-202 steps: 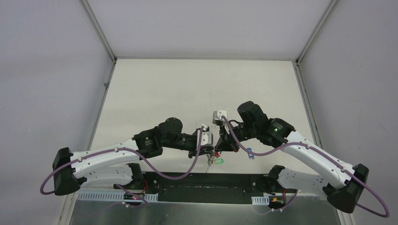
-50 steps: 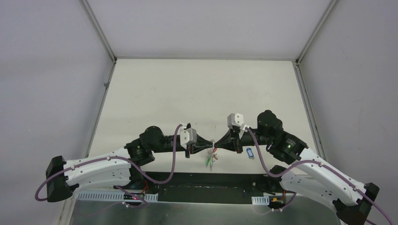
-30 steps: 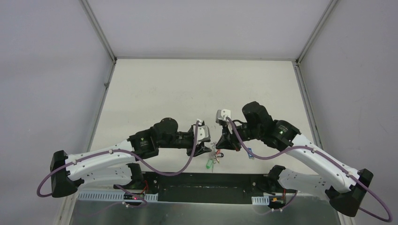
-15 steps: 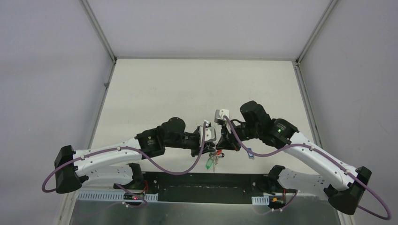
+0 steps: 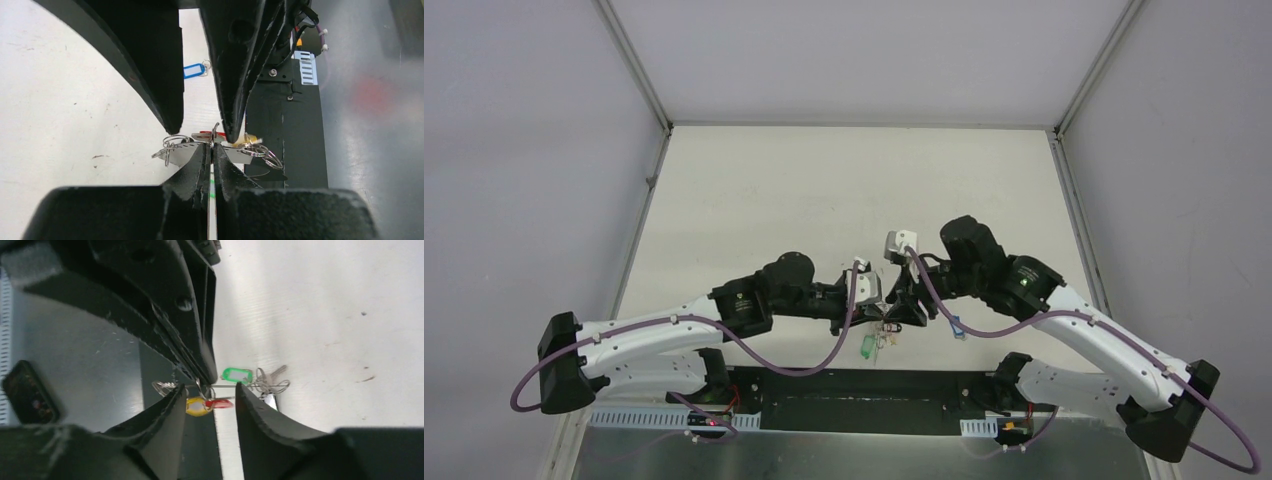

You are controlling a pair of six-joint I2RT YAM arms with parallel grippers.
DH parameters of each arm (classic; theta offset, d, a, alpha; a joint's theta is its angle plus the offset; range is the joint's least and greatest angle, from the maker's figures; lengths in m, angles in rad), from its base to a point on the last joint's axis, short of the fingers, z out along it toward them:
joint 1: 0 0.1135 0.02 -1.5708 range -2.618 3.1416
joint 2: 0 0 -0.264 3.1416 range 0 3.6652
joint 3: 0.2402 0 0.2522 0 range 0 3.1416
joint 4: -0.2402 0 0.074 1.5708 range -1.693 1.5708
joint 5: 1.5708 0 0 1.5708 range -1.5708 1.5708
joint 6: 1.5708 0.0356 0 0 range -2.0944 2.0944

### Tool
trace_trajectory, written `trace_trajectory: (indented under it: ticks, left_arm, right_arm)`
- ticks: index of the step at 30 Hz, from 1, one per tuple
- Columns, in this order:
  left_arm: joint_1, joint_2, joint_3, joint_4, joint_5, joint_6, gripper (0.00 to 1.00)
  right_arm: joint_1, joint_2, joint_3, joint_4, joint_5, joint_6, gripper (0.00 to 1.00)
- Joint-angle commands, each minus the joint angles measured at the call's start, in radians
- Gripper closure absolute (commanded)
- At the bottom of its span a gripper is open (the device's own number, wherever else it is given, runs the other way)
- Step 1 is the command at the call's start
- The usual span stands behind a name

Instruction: Put the keys on the keyring

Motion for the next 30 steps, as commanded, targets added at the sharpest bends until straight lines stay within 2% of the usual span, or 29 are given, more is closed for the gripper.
trace_trajectory:
  ticks: [1, 4, 6, 9, 13, 20, 26, 27, 28, 30]
  left_arm:
    - [-0.011, -0.083, -0.041, 0.152, -0.020, -0.032, 1.00]
    - [-0.011, -0.139, -0.098, 0.250, -0.041, -0.049, 1.00]
    - [-0.011, -0.177, -0.139, 0.328, -0.047, -0.057, 1.00]
    - [-0.011, -0.230, -0.207, 0.462, -0.056, -0.065, 1.00]
    - [-0.011, -0.270, -0.241, 0.544, -0.052, -0.059, 1.00]
    - [-0.011, -0.250, -0.222, 0.571, 0.000, -0.057, 1.00]
    - [-0.011, -0.226, -0.218, 0.584, 0.009, -0.063, 1.00]
    - [-0.011, -0.226, -0.217, 0.586, 0.007, -0.063, 1.00]
    - [-0.011, -0.225, -0.217, 0.588, 0.006, -0.064, 1.00]
    - [-0.010, -0.226, -0.215, 0.589, 0.004, -0.063, 1.00]
  right_arm:
    - [-0.002, -0.095, -0.036, 0.105, 0.047, 0.000, 0.50]
    - [-0.002, -0.179, -0.099, 0.188, 0.046, -0.001, 0.39]
    - [-0.002, -0.235, -0.140, 0.240, 0.046, 0.001, 0.37]
    - [-0.002, -0.288, -0.180, 0.289, 0.043, 0.007, 0.39]
    - [-0.002, -0.286, -0.181, 0.310, -0.001, 0.007, 0.42]
    - [-0.002, -0.244, -0.187, 0.376, -0.047, 0.038, 0.49]
    - [-0.002, -0.235, -0.190, 0.392, -0.050, 0.040, 0.49]
    - [-0.002, -0.236, -0.194, 0.391, -0.064, 0.052, 0.62]
    - [-0.002, -0.239, -0.198, 0.388, -0.067, 0.054, 0.69]
    - [-0.002, -0.245, -0.212, 0.381, -0.063, 0.056, 0.77]
